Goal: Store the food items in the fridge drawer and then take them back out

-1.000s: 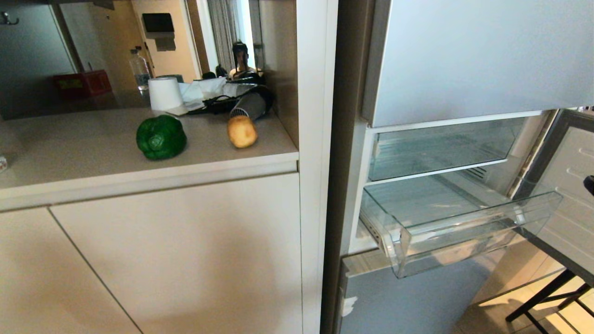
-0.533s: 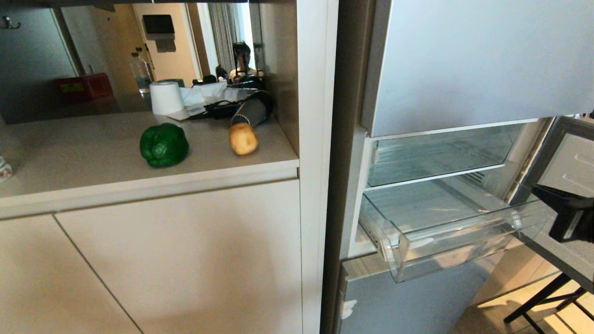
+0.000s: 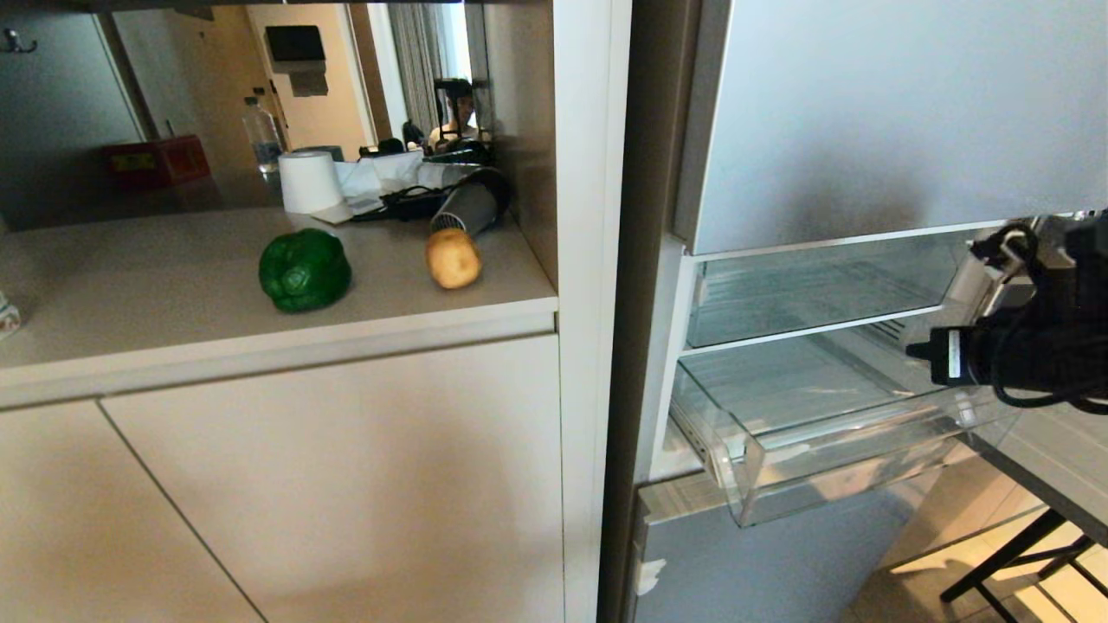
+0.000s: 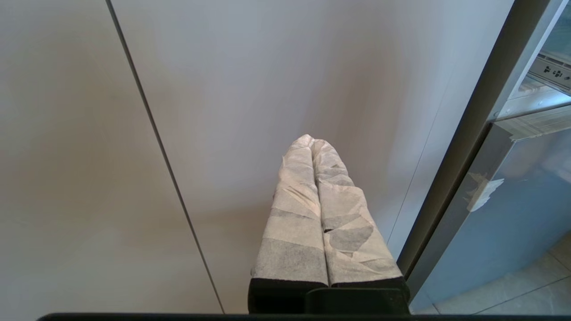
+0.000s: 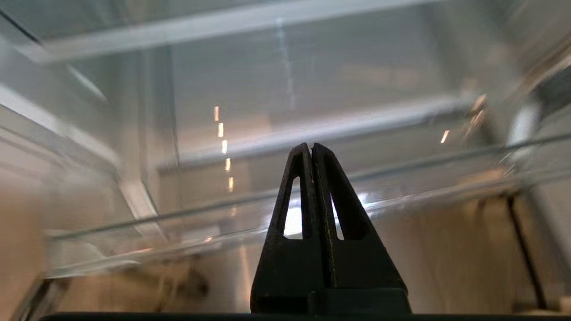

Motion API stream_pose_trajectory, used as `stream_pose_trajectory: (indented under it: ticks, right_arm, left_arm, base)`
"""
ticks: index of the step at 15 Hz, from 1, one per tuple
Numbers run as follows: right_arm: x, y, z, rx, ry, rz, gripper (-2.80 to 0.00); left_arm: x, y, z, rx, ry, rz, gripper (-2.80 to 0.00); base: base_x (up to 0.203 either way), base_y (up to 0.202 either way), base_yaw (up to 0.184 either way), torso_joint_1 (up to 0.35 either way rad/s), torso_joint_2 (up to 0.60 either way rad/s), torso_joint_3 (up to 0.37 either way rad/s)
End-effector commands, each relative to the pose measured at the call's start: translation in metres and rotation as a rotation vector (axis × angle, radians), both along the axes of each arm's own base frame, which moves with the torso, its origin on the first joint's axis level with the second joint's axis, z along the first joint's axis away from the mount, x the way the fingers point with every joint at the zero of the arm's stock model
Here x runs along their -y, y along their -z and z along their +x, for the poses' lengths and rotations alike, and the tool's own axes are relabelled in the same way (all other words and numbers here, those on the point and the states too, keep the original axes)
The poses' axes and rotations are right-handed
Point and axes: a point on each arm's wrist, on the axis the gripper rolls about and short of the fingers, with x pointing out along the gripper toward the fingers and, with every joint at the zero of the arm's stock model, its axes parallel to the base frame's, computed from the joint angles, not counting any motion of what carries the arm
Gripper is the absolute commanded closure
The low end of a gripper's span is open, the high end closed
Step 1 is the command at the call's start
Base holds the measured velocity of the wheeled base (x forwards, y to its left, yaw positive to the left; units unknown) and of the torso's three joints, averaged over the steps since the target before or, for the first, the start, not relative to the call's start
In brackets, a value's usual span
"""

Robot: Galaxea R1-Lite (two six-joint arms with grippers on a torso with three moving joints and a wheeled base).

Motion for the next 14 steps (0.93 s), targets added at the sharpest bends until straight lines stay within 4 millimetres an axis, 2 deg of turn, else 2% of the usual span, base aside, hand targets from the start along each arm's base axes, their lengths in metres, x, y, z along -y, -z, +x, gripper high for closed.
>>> stream_pose_trajectory:
  ticks: [1, 4, 7, 14]
  right_arm:
    - [0.002, 0.025, 0.025, -0.098, -0.004, 0.005, 0.0]
    - [0.004, 0.049, 0.048, -0.166, -0.006, 0.008, 0.0]
    - [0.005, 0.059, 0.064, -0.183, -0.007, 0.006, 0.0]
    - [0.006, 0.068, 0.068, -0.239, -0.048, -0.075, 0.0]
  left_arm:
    - [0.0, 0.0, 0.0, 0.0, 0.0, 0.0, 0.0]
    - [0.0, 0.0, 0.0, 0.0, 0.0, 0.0, 0.0]
    - [0.0, 0.0, 0.0, 0.0, 0.0, 0.0, 0.0]
    - [0.0, 0.0, 0.0, -0.001, 0.0, 0.0, 0.0]
  base:
    - [0.0, 0.0, 0.0, 0.0, 0.0, 0.0]
    - [0.0, 0.0, 0.0, 0.0, 0.0, 0.0]
    - [0.0, 0.0, 0.0, 0.0, 0.0, 0.0]
    - [0.0, 0.0, 0.0, 0.0, 0.0, 0.0]
